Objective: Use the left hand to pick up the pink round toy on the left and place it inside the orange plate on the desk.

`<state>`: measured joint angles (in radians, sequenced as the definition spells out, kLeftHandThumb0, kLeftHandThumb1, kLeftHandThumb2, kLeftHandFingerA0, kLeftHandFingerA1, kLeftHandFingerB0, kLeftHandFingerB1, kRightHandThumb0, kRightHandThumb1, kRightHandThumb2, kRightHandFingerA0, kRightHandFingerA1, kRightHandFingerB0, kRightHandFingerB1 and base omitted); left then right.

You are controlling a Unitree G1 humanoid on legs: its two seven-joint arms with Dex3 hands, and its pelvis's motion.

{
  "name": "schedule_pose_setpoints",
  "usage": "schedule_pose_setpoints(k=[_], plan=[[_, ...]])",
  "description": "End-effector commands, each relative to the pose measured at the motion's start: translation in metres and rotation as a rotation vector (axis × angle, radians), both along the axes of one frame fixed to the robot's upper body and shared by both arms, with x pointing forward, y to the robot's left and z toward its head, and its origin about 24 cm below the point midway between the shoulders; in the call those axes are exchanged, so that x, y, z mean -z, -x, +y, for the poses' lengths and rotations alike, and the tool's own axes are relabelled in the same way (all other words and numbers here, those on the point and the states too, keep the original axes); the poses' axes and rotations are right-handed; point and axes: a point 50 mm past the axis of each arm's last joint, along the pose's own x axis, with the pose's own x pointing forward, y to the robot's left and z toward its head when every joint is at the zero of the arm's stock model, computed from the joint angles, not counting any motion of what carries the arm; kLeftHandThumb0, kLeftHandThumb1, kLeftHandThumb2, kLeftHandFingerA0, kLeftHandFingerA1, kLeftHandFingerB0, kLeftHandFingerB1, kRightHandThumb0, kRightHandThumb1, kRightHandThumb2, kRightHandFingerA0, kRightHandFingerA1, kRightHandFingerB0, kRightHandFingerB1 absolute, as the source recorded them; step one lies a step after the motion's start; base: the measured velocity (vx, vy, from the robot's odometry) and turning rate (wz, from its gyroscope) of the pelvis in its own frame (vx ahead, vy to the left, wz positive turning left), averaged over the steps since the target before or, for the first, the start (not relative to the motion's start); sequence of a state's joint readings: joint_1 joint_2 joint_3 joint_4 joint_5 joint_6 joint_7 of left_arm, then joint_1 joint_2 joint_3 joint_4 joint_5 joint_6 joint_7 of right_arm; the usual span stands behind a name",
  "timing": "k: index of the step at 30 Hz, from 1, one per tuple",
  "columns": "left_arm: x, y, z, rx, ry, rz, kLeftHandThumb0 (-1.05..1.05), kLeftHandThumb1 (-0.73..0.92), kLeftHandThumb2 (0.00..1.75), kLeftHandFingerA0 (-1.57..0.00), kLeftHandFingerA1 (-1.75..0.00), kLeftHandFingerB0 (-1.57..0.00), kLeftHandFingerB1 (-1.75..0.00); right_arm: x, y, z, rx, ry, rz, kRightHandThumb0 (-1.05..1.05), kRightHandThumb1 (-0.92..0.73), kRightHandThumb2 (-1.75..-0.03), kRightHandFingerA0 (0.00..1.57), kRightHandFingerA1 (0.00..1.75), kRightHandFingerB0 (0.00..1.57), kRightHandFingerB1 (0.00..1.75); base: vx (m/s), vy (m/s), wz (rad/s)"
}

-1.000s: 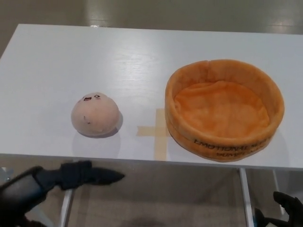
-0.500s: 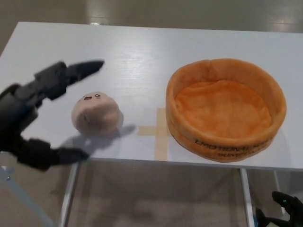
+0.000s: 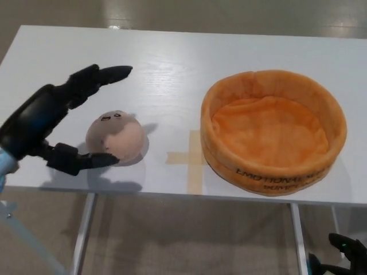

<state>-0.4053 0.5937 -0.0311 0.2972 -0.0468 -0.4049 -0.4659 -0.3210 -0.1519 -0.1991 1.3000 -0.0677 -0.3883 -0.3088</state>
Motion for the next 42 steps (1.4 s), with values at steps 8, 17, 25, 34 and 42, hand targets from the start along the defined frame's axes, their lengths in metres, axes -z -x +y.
schedule_pose_setpoints(k=[8, 17, 25, 34, 42], plan=[[0.037, -0.043, -0.012, -0.170, -0.380, 0.025, -0.12, 0.36, 0.64, 0.00, -0.09, -0.06, -0.31, 0.005, 0.007, -0.002, -0.035, -0.015, 0.038, -0.28, -0.34, -0.90, 0.47, 0.87, 0.30, 0.66, 0.00, 0.000, 0.00], [0.043, -0.052, -0.015, -0.195, -0.406, 0.043, -0.17, 0.36, 0.64, 0.00, -0.12, -0.07, -0.32, 0.005, 0.007, -0.002, -0.032, -0.017, 0.033, -0.26, -0.35, -0.85, 0.39, 0.96, 0.31, 0.71, 0.00, 0.000, 0.00], [0.056, -0.057, -0.019, -0.216, -0.452, 0.061, -0.27, 0.44, 0.55, -0.09, -0.24, -0.12, -0.29, 0.005, 0.006, -0.001, -0.039, -0.014, 0.037, -0.27, -0.36, -0.86, 0.39, 0.95, 0.32, 0.72, 0.00, 0.000, 0.00], [0.064, -0.054, -0.031, -0.209, -0.264, 0.092, -0.15, 0.74, 0.73, -1.07, -0.82, -0.85, -0.56, 0.005, 0.004, 0.000, -0.041, -0.027, 0.039, -0.31, -0.34, -0.92, 0.44, 0.82, 0.33, 0.68, 0.00, 0.000, 0.00], [0.055, -0.057, -0.033, -0.245, -0.239, 0.009, -0.14, 0.74, 0.74, -0.99, -1.14, -0.89, -0.67, 0.005, 0.005, -0.001, -0.043, -0.037, 0.040, -0.30, -0.34, -0.93, 0.47, 0.84, 0.35, 0.68, 0.00, 0.000, 0.00]])
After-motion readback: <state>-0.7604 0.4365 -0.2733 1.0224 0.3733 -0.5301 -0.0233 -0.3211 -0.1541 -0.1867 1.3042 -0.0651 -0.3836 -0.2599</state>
